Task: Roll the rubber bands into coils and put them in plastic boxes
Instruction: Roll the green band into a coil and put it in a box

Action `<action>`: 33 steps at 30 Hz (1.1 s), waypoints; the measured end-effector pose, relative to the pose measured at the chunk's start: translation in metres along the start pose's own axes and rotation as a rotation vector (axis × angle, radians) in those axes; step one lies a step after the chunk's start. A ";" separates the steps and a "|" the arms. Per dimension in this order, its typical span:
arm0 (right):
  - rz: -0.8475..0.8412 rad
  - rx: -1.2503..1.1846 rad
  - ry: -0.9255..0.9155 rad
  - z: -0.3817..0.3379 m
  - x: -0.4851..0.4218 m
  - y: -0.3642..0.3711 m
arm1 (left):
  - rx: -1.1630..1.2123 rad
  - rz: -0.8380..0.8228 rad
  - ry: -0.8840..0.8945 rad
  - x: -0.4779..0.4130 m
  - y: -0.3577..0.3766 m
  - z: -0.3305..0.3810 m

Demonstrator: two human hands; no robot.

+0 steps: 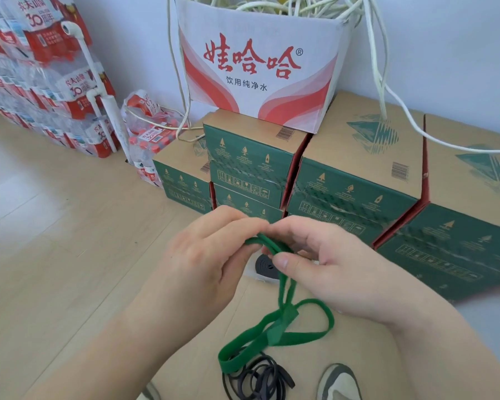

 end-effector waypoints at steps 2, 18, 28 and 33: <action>0.028 -0.061 0.001 -0.003 0.001 -0.005 | -0.005 0.006 -0.005 -0.001 -0.002 0.001; 0.260 0.017 -0.165 -0.008 0.003 -0.020 | 0.021 0.097 -0.117 -0.001 -0.007 0.000; 0.193 0.026 -0.220 -0.021 0.001 0.007 | -0.038 0.197 -0.181 0.003 -0.019 -0.007; 0.300 -0.012 -0.322 -0.030 0.005 -0.001 | -0.140 0.265 -0.082 0.004 -0.026 -0.002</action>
Point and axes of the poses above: each hand's wrist, its own x-axis away from the middle knuckle, its own y-axis out of the palm, z = x × y, the point moved 9 cm from there along -x, towards the middle knuckle, and after that the axes turned 12 degrees about y, right-handed, at the moved point
